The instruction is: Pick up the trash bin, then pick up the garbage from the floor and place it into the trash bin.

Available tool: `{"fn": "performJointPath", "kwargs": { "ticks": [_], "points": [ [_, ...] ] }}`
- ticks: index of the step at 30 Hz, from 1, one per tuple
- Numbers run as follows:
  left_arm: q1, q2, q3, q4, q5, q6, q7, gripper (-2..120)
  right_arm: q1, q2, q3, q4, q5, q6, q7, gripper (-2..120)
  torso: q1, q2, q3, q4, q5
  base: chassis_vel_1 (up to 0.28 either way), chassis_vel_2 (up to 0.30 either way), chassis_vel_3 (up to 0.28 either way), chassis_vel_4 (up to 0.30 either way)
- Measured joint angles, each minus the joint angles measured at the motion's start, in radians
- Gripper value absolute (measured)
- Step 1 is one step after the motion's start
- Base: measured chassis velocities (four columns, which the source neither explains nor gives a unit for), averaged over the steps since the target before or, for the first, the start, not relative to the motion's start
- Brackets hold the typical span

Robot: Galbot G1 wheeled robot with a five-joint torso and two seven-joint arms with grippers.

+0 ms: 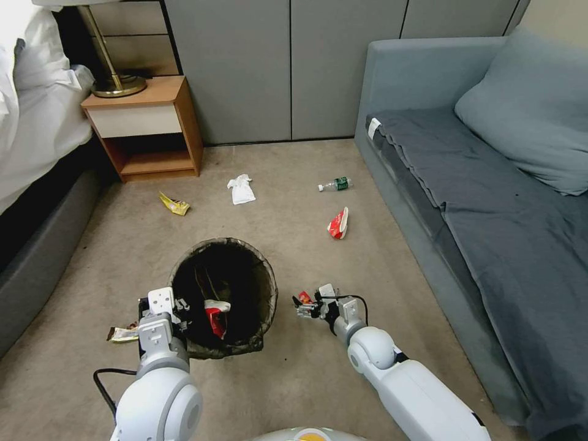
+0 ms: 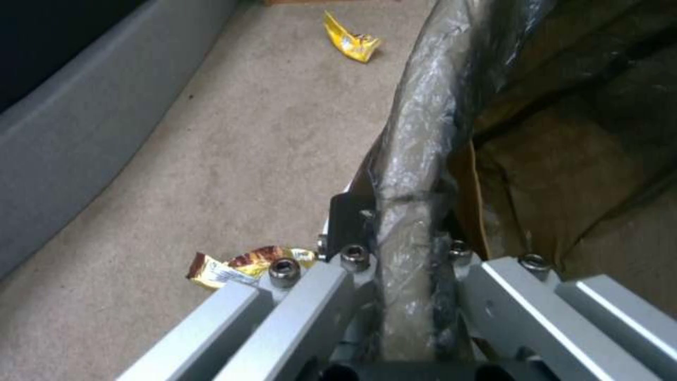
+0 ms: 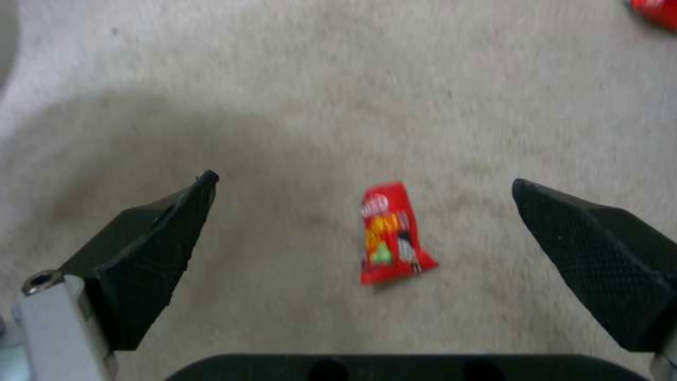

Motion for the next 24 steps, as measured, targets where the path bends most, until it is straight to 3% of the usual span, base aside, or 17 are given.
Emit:
{"fn": "performJointPath", "kwargs": {
  "ticks": [24],
  "points": [
    [0.004,-0.014,0.013,0.006,0.018,-0.003,0.001,0,0.049,0.07,0.024,-0.242,-0.123,0.105,-0.037,100,0.0,0.0,0.0,0.0,0.0,0.0,0.0,0.0,0.0]
  ]
}}
